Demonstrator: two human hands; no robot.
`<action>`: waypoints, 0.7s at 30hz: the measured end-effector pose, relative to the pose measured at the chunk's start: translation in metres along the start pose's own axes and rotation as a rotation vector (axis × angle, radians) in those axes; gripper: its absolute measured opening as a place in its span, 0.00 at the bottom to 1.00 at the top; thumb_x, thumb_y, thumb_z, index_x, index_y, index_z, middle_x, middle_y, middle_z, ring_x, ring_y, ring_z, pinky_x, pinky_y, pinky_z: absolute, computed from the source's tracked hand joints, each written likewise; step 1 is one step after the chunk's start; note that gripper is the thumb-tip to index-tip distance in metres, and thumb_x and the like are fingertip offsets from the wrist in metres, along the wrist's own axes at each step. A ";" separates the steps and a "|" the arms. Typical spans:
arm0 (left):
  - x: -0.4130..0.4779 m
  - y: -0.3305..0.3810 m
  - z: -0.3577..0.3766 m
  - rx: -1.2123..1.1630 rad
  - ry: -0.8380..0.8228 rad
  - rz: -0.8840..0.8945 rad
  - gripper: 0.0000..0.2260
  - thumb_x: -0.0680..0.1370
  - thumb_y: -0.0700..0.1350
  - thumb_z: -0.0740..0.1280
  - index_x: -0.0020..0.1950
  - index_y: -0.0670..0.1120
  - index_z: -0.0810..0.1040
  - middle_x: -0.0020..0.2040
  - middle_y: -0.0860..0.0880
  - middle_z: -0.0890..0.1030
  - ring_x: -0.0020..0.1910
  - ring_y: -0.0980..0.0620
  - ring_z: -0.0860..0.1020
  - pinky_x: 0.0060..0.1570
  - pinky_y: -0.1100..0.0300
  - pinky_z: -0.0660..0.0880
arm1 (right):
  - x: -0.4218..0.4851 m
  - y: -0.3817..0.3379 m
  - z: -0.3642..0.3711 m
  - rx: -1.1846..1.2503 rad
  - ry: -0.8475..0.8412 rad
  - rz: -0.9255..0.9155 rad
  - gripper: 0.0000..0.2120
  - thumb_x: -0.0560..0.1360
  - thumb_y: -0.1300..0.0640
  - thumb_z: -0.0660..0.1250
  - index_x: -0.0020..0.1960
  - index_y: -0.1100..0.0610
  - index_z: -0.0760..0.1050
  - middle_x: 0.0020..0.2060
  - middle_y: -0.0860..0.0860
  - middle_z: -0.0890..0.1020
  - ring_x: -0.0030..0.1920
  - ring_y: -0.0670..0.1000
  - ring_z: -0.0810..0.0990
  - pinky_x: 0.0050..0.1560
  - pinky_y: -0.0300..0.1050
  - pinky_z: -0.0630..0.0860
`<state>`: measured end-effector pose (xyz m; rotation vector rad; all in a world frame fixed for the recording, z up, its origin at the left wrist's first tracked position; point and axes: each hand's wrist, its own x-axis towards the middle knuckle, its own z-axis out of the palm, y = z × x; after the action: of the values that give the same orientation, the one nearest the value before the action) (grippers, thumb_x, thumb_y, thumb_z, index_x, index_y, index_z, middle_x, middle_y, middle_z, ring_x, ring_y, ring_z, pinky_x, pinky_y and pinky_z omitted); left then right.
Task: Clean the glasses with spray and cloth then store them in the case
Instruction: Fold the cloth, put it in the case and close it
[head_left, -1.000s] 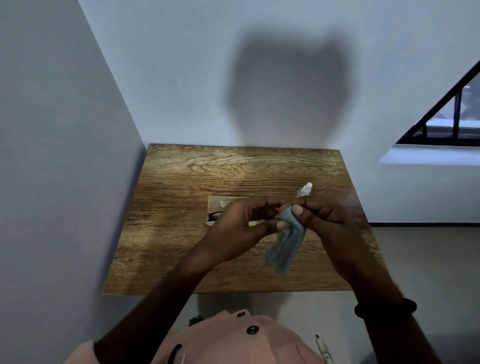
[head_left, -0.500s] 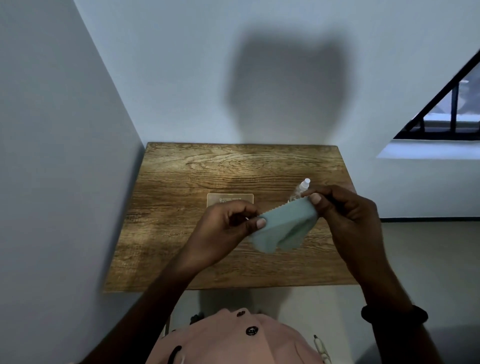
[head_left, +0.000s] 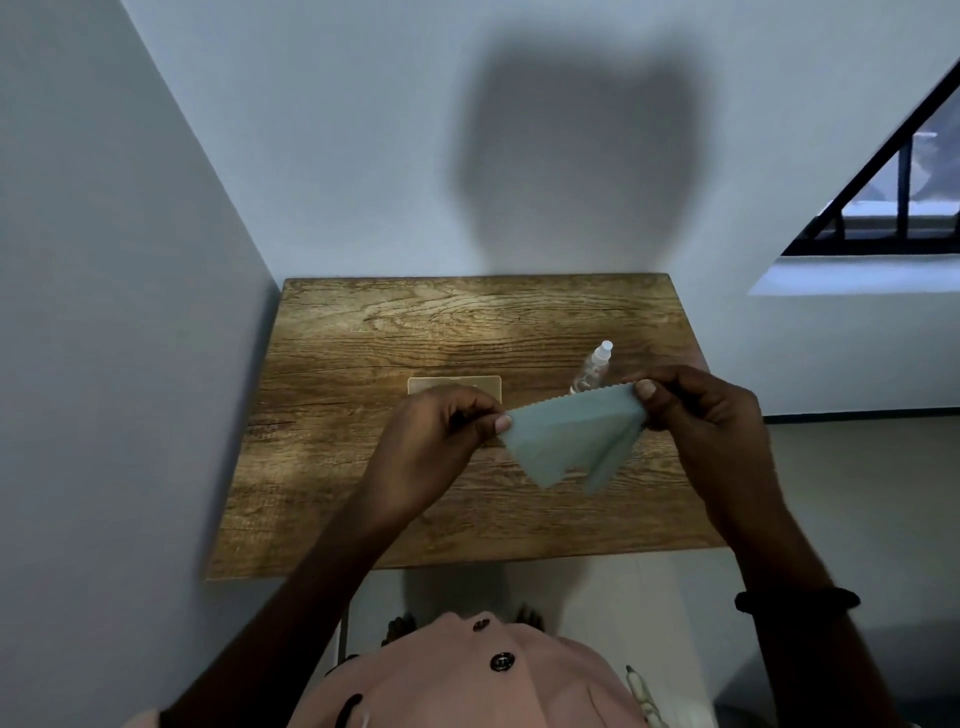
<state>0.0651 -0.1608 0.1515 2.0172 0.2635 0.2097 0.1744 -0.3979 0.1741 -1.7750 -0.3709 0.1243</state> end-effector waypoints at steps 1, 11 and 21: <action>0.006 0.000 0.003 0.047 0.029 0.032 0.02 0.78 0.47 0.73 0.48 0.52 0.86 0.44 0.57 0.85 0.44 0.60 0.82 0.41 0.66 0.77 | 0.006 0.007 -0.002 -0.025 0.004 0.031 0.07 0.78 0.64 0.68 0.53 0.60 0.83 0.43 0.47 0.86 0.45 0.42 0.83 0.44 0.34 0.79; 0.052 -0.025 0.036 0.359 -0.002 0.255 0.06 0.78 0.44 0.73 0.53 0.46 0.86 0.48 0.50 0.83 0.45 0.57 0.76 0.41 0.66 0.67 | 0.024 0.064 -0.015 -0.368 0.084 -0.032 0.07 0.73 0.59 0.75 0.45 0.49 0.80 0.40 0.37 0.80 0.42 0.35 0.79 0.42 0.31 0.73; -0.031 -0.142 0.101 0.717 -0.428 0.187 0.09 0.79 0.48 0.70 0.59 0.51 0.83 0.54 0.48 0.83 0.52 0.46 0.81 0.51 0.53 0.75 | -0.090 0.201 0.001 -0.564 -0.141 0.111 0.08 0.71 0.62 0.76 0.44 0.50 0.83 0.41 0.46 0.78 0.44 0.47 0.78 0.42 0.44 0.73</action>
<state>0.0486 -0.1943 -0.0211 2.7314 -0.1504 -0.2409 0.1254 -0.4643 -0.0302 -2.3529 -0.4370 0.2423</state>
